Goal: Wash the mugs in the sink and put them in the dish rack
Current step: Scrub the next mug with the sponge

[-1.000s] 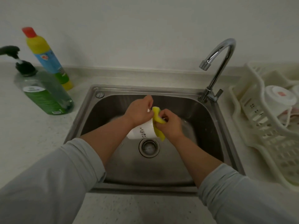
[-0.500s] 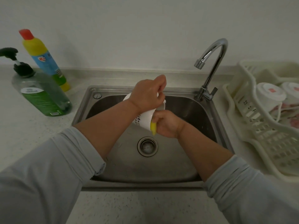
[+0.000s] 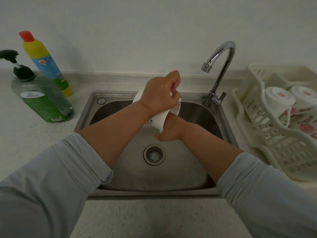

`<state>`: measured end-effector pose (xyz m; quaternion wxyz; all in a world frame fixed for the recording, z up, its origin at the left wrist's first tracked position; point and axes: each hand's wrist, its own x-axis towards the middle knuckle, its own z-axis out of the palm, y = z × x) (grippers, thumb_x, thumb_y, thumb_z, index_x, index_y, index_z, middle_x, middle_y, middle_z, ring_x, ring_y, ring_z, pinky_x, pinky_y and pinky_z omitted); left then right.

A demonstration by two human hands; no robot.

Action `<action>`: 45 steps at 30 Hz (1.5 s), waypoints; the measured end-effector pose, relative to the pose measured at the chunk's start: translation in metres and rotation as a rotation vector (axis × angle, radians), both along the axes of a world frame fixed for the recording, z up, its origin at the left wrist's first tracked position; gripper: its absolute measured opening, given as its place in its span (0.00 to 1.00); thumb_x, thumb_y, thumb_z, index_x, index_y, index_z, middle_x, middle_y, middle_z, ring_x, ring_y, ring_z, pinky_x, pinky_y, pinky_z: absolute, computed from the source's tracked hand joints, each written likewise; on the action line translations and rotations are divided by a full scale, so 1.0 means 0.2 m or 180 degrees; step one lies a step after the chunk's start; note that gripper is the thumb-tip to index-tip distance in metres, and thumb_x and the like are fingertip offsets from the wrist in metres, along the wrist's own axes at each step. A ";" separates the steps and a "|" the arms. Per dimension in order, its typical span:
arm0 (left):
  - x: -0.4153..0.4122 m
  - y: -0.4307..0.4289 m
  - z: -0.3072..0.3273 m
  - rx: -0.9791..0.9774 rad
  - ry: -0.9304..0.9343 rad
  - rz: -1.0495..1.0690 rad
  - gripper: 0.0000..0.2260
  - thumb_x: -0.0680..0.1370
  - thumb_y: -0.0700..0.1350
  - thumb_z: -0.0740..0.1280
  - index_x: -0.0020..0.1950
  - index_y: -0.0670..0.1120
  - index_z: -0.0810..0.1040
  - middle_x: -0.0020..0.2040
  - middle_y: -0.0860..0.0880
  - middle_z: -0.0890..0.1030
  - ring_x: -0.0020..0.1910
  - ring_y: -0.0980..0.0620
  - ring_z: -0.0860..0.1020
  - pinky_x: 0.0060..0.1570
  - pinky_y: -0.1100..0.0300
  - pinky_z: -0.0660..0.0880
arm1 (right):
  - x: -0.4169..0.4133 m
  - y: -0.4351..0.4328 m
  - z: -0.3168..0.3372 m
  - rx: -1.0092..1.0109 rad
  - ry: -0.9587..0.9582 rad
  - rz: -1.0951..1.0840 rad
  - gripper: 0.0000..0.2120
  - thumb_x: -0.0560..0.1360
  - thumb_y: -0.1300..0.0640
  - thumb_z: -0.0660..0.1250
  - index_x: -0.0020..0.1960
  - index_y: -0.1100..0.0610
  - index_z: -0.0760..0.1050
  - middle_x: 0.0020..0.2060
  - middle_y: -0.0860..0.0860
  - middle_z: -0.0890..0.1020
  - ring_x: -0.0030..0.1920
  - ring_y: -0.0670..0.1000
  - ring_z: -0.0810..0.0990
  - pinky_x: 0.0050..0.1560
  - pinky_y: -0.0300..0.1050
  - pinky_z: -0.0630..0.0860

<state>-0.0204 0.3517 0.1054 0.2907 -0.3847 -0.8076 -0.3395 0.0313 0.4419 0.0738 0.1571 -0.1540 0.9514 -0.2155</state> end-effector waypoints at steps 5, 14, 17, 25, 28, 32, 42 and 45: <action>0.01 -0.01 0.03 -0.0326 0.0621 -0.0069 0.08 0.68 0.40 0.57 0.40 0.50 0.59 0.23 0.47 0.70 0.20 0.51 0.62 0.25 0.70 0.52 | 0.05 -0.07 0.04 -0.3016 -0.0899 -0.0604 0.16 0.73 0.70 0.67 0.60 0.66 0.73 0.51 0.59 0.80 0.52 0.52 0.78 0.56 0.37 0.75; -0.02 -0.11 0.05 0.0208 -0.0160 0.0338 0.03 0.67 0.42 0.56 0.38 0.49 0.63 0.26 0.45 0.68 0.23 0.50 0.63 0.26 0.62 0.61 | 0.12 0.03 0.01 -0.0961 0.1118 -0.0305 0.19 0.72 0.47 0.70 0.58 0.57 0.79 0.49 0.56 0.83 0.49 0.55 0.82 0.50 0.51 0.77; 0.03 -0.06 0.06 0.0349 -0.0235 0.0317 0.03 0.66 0.37 0.59 0.35 0.44 0.66 0.27 0.44 0.68 0.25 0.52 0.63 0.27 0.64 0.62 | 0.09 0.05 0.00 0.0264 0.1560 0.0259 0.21 0.76 0.47 0.64 0.63 0.59 0.74 0.54 0.56 0.80 0.53 0.56 0.79 0.50 0.48 0.77; 0.10 0.00 0.12 0.0769 -0.0152 -0.0022 0.09 0.66 0.38 0.58 0.36 0.50 0.60 0.27 0.48 0.66 0.27 0.47 0.65 0.26 0.68 0.60 | 0.09 -0.05 0.07 -0.1510 0.0031 -0.0252 0.12 0.73 0.63 0.68 0.55 0.65 0.75 0.46 0.58 0.80 0.47 0.52 0.79 0.49 0.46 0.77; 0.11 -0.02 0.14 0.0820 -0.0032 0.0023 0.09 0.66 0.38 0.58 0.37 0.50 0.60 0.32 0.48 0.66 0.28 0.47 0.65 0.26 0.68 0.60 | 0.12 -0.08 0.07 -0.2630 0.0203 -0.0848 0.09 0.70 0.67 0.71 0.49 0.68 0.76 0.43 0.63 0.81 0.45 0.58 0.81 0.48 0.54 0.78; 0.12 -0.08 0.14 0.1003 -0.0346 0.0057 0.07 0.66 0.40 0.59 0.37 0.50 0.62 0.29 0.57 0.63 0.26 0.56 0.66 0.27 0.71 0.62 | 0.13 -0.05 0.06 -0.2281 0.0775 -0.1127 0.14 0.69 0.62 0.74 0.53 0.61 0.76 0.46 0.57 0.82 0.49 0.55 0.81 0.50 0.48 0.79; 0.19 -0.15 0.17 0.1348 -0.5111 0.0444 0.08 0.79 0.37 0.57 0.52 0.41 0.75 0.40 0.47 0.84 0.38 0.52 0.82 0.33 0.61 0.76 | 0.06 0.17 0.14 0.1053 0.3128 0.0061 0.20 0.52 0.61 0.81 0.43 0.58 0.82 0.29 0.56 0.81 0.28 0.55 0.79 0.24 0.40 0.74; 0.19 -0.14 0.15 0.1471 -0.4842 0.0567 0.10 0.77 0.32 0.57 0.43 0.41 0.75 0.28 0.50 0.80 0.25 0.60 0.78 0.22 0.70 0.66 | 0.09 0.15 0.17 0.1290 0.2664 -0.0121 0.24 0.53 0.62 0.81 0.48 0.60 0.81 0.37 0.58 0.82 0.36 0.56 0.82 0.28 0.43 0.77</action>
